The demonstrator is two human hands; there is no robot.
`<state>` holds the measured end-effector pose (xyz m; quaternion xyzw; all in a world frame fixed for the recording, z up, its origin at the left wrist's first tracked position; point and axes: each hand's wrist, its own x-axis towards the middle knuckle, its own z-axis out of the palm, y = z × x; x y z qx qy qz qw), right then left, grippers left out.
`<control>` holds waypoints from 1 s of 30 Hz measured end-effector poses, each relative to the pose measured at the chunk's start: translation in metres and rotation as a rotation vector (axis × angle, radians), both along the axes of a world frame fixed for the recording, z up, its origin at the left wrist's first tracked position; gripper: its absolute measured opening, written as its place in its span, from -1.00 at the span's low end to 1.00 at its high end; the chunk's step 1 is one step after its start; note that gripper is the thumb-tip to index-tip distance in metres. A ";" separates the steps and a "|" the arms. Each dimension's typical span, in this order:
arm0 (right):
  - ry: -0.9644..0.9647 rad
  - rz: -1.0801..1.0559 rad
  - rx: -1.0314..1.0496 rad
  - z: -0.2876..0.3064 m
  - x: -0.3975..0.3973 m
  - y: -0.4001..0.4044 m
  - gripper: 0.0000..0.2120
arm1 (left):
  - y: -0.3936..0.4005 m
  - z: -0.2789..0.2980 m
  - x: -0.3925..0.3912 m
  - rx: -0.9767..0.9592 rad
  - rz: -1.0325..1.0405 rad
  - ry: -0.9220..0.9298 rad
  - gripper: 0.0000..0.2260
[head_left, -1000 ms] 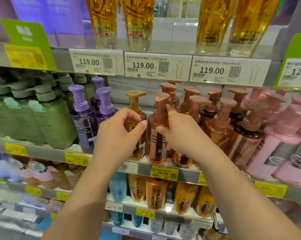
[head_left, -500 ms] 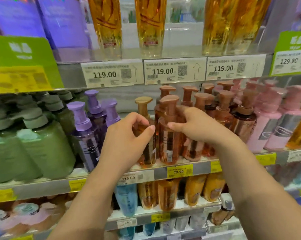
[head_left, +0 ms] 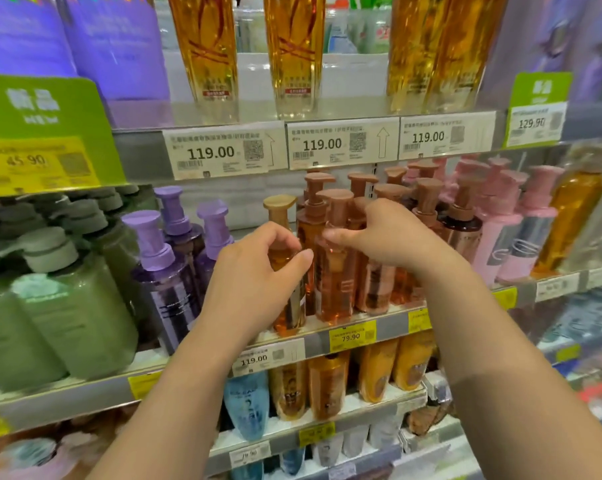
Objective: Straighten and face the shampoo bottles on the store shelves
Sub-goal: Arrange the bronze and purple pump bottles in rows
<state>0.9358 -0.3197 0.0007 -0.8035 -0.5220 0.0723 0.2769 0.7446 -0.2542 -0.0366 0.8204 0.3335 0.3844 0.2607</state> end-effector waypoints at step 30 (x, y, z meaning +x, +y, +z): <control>-0.271 0.012 0.034 -0.011 0.010 0.011 -0.43 | -0.010 0.006 0.010 0.020 0.251 -0.073 -0.88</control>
